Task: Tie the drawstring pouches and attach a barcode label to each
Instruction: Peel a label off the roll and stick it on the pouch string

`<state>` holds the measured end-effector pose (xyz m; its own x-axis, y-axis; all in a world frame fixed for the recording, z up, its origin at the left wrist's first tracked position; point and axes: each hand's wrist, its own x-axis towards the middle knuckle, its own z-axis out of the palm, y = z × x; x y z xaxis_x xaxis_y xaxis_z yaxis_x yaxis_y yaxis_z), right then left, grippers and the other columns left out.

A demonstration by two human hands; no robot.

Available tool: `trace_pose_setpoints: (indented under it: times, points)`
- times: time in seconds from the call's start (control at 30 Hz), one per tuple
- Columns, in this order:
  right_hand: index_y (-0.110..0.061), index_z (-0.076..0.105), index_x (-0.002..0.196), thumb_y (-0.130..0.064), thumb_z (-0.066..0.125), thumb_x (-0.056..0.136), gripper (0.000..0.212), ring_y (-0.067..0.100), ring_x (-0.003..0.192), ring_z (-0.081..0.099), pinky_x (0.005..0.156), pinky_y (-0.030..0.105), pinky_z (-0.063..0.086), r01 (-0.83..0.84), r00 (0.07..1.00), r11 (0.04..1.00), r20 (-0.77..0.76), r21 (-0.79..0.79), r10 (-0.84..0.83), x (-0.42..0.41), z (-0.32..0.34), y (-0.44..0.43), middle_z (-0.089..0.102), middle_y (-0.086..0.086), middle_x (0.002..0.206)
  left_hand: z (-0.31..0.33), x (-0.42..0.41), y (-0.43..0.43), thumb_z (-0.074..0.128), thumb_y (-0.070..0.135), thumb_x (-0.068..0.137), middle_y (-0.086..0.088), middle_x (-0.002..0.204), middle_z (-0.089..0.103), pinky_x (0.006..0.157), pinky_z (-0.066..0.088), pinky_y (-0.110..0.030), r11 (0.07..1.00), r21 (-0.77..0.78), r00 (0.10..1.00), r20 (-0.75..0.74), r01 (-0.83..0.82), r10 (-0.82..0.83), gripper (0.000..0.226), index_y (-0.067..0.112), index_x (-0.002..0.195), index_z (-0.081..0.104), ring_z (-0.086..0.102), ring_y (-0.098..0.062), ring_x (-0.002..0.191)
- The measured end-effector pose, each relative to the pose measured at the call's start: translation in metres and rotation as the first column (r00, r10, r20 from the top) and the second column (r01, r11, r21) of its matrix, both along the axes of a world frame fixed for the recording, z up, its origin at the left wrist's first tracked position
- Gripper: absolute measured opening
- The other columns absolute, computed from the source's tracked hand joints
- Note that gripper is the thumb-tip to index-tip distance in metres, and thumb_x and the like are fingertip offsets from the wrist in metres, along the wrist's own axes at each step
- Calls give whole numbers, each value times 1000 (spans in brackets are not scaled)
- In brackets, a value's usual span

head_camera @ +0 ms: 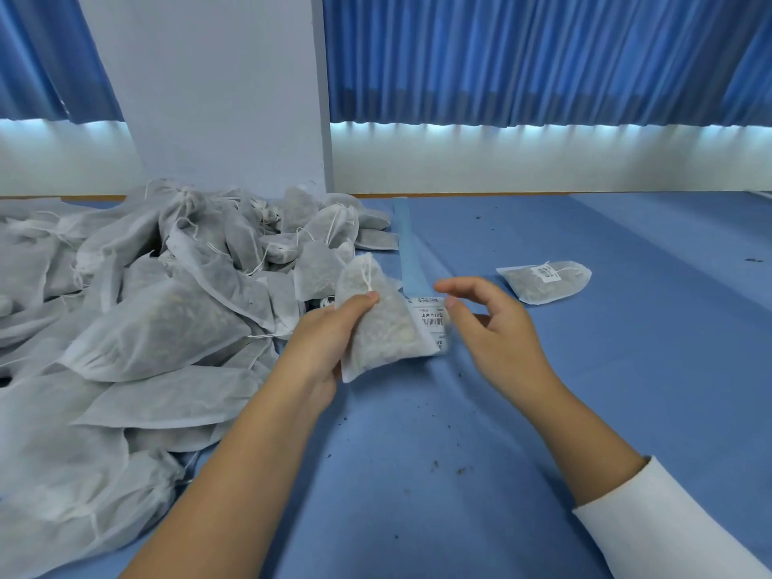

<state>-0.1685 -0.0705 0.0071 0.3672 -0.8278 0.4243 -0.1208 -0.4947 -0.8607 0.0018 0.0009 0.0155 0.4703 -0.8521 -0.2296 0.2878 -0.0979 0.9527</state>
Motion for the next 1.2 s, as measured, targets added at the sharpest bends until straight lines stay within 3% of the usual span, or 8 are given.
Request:
trace_pose_setpoints:
  times: [0.1, 0.17, 0.37, 0.53, 0.67, 0.9, 1.03, 1.2]
  points:
    - [-27, 63, 121, -17, 54, 99, 26, 1, 116, 50, 89, 14, 44, 40, 968, 993, -241, -111, -66, -3, -9, -14, 57, -15, 120, 0, 9, -1, 74, 30, 83, 3, 76, 76, 75, 58, -33, 997, 26, 998, -5, -67, 68, 17, 14, 88, 71, 72, -16, 74]
    - [-24, 59, 130, -20, 53, 99, 32, 12, 126, 46, 102, 29, 43, 27, 933, 992, -352, -123, -69, -4, -14, -19, 54, -10, 128, 1, 13, 1, 74, 31, 81, 8, 65, 71, 63, 57, -26, 996, 50, 993, 100, -67, 61, 12, 20, 80, 69, 70, -12, 65]
    - [-22, 61, 129, -20, 56, 98, 31, 16, 124, 47, 105, 38, 42, -1, 907, 986, -415, -168, -70, -5, -15, -21, 57, -4, 128, 0, 7, 7, 76, 30, 79, 13, 67, 68, 51, 43, -11, 987, 66, 841, 518, 145, -158, 13, 25, 67, 71, 60, 4, 57]
    - [-32, 67, 106, -13, 68, 89, 25, 14, 115, 52, 96, 24, 45, -42, 941, 982, -338, -184, -23, -6, -13, -16, 57, -7, 116, 0, 2, 6, 73, 31, 84, 8, 84, 75, 67, 49, -19, 981, 54, 854, 483, 189, -191, 6, 27, 80, 74, 69, -5, 77]
    - [-37, 67, 95, -18, 68, 90, 19, 5, 107, 55, 91, 20, 45, -32, 962, 988, -272, -149, -10, -5, -11, -15, 57, -11, 108, -3, 6, 3, 72, 29, 85, 7, 77, 75, 72, 53, -28, 977, 78, 937, 279, 197, -211, 12, 25, 73, 71, 71, -9, 72]
    - [-23, 66, 121, -21, 67, 91, 31, 6, 98, 56, 93, 19, 45, -34, 926, 996, -378, -78, 2, -8, -9, -18, 52, -13, 97, -6, 8, 1, 70, 28, 83, 8, 76, 74, 74, 52, -29, 966, 106, 943, 212, 238, -255, 26, 34, 58, 72, 69, -11, 72]
    - [-27, 68, 113, -22, 69, 90, 24, 8, 98, 56, 89, 12, 42, -46, 920, 991, -392, -127, -8, -9, -7, -17, 54, -9, 98, -6, 11, 5, 68, 28, 85, 22, 103, 63, 74, 41, -13, 964, 112, 716, 650, 241, -255, 7, 30, 79, 72, 59, 9, 89]
    - [-24, 71, 108, -15, 70, 88, 22, 6, 99, 55, 88, 10, 44, -30, 947, 987, -320, -157, -22, -8, -8, -15, 53, -8, 104, -7, 9, 9, 70, 14, 85, 28, 144, 37, 101, 30, -5, 896, 53, 404, 880, 441, -251, 16, 3, 97, 71, 33, 23, 126]
